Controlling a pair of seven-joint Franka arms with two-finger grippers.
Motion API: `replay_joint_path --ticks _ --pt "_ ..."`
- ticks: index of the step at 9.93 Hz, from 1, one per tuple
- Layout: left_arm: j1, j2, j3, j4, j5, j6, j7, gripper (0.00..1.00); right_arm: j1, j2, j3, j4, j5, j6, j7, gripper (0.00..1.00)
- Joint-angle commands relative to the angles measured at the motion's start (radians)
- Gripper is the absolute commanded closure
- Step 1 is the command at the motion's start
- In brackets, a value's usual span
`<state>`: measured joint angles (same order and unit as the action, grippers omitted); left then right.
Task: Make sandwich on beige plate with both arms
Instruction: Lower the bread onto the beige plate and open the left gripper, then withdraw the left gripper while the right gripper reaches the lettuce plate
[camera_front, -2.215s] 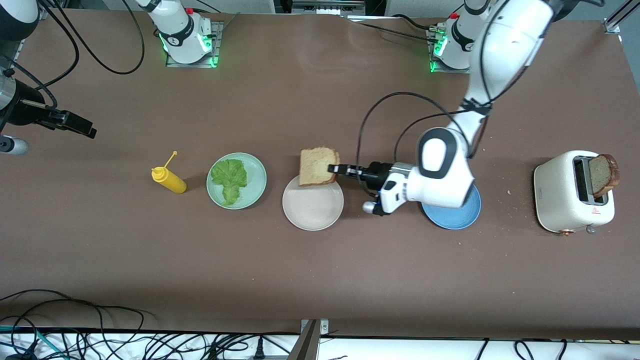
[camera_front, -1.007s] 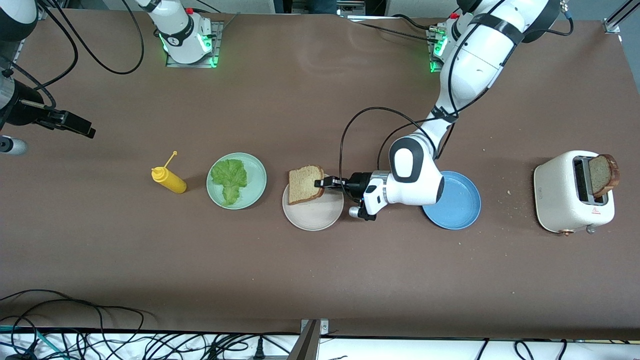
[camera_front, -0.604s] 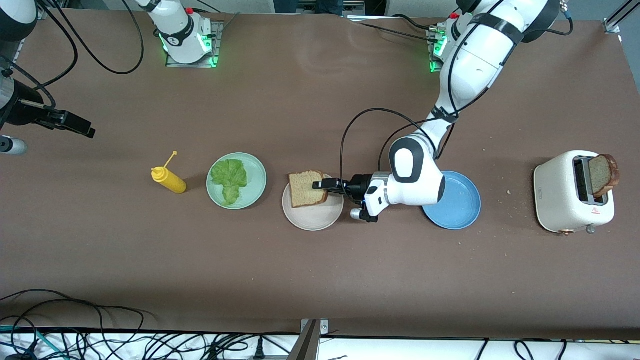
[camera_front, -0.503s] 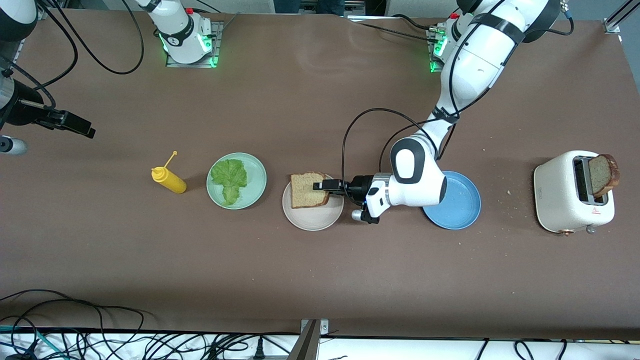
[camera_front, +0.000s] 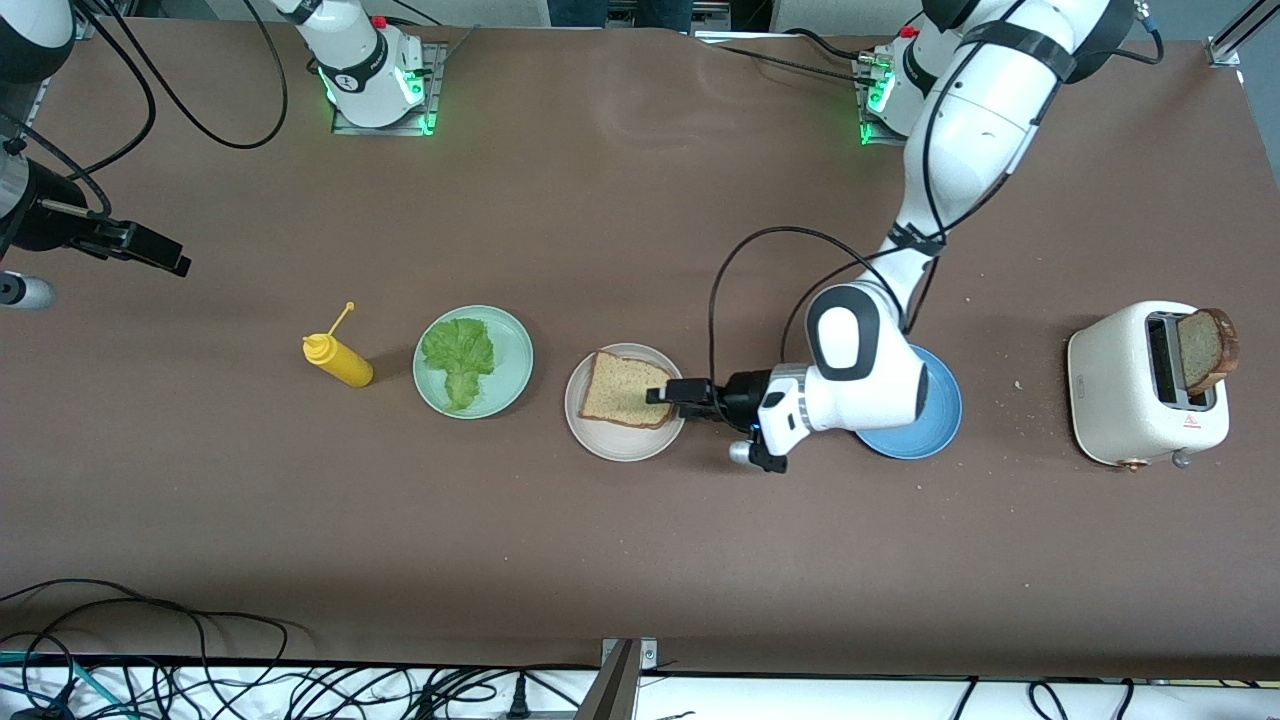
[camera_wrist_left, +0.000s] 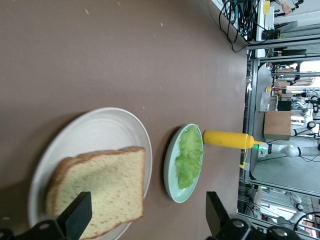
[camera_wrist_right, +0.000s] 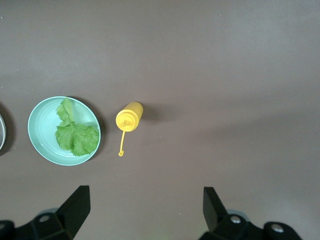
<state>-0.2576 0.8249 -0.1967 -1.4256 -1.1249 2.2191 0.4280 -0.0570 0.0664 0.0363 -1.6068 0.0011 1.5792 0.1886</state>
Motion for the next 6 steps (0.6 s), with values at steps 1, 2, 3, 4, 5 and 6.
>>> replay_joint_path --ticks 1,2,3,4,5,6 --pt "0.012 -0.046 0.026 -0.012 0.157 -0.01 -0.023 0.0 -0.001 -0.013 0.004 -0.012 0.008 -0.002 -0.015 0.0" --pt "0.014 -0.061 0.043 -0.009 0.272 -0.01 -0.076 0.0 -0.003 -0.013 0.005 -0.012 0.008 -0.002 -0.015 0.0" --pt "0.014 -0.073 0.063 -0.004 0.393 -0.01 -0.13 0.0 -0.001 -0.01 0.007 -0.013 0.008 -0.001 -0.015 0.0" --pt "0.014 -0.092 0.087 -0.004 0.489 -0.01 -0.17 0.0 0.003 -0.007 0.008 -0.015 0.013 0.005 -0.014 0.0" --pt "0.014 -0.11 0.123 -0.009 0.576 -0.012 -0.214 0.0 0.009 -0.004 0.013 -0.018 0.025 0.011 -0.014 0.0" --pt "0.014 -0.128 0.147 -0.012 0.68 -0.012 -0.224 0.0 0.023 0.003 0.019 -0.021 0.027 0.022 -0.012 0.0"
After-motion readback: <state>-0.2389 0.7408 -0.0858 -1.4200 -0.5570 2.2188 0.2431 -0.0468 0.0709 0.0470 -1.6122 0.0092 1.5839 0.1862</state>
